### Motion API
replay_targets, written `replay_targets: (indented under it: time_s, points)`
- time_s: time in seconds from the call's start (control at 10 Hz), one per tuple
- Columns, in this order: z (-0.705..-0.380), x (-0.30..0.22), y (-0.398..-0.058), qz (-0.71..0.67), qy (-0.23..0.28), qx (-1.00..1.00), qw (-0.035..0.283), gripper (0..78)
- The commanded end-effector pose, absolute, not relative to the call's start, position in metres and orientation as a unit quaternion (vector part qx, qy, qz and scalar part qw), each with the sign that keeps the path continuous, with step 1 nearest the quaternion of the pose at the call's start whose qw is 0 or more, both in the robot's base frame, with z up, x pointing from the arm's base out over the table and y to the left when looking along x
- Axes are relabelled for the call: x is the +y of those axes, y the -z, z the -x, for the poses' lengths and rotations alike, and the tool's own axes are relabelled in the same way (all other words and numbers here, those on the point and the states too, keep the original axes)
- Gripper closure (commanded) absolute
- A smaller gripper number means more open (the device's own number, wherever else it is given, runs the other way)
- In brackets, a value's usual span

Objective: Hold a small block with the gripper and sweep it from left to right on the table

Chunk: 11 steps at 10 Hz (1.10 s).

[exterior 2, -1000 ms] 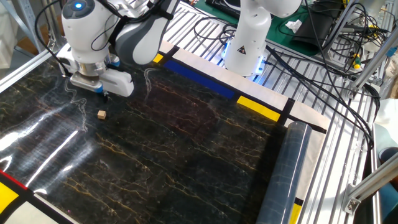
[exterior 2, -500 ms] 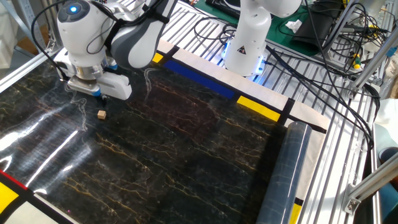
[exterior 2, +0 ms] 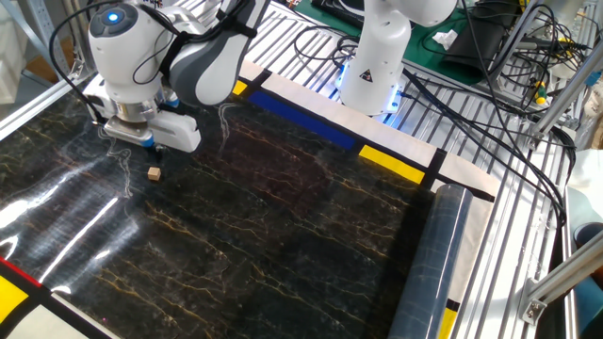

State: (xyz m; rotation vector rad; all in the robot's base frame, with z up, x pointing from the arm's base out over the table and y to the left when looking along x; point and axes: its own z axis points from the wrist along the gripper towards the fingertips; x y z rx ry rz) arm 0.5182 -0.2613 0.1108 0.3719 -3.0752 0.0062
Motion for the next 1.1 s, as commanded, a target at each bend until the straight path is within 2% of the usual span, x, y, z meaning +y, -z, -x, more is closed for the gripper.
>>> replay_targets:
  time_s: [0.1, 0.2, 0.4, 0.6, 0.7, 0.8, 0.9, 1.0, 1.1]
  points:
    - [-0.524, -0.264, -0.115, -0.118, -0.008, -0.993, 0.024, 77.6]
    - [-0.526, -0.265, -0.116, -0.084, -0.001, -0.996, 0.036, 77.6]
    - [-0.526, -0.265, -0.116, -0.005, 0.007, -1.000, 0.029, 77.6]
    - [-0.526, -0.264, -0.117, 0.172, 0.031, -0.984, 0.036, 77.6]
    - [-0.526, -0.265, -0.117, 0.151, 0.027, -0.988, 0.034, 77.6]
    - [-0.526, -0.267, -0.116, 0.040, -0.004, -0.999, 0.022, 77.6]
    - [-0.526, -0.272, -0.113, -0.079, -0.053, -0.995, -0.009, 77.6]
    - [-0.527, -0.274, -0.112, -0.121, -0.061, -0.991, -0.014, 77.6]
    - [-0.526, -0.275, -0.112, -0.121, -0.044, -0.992, -0.015, 77.6]
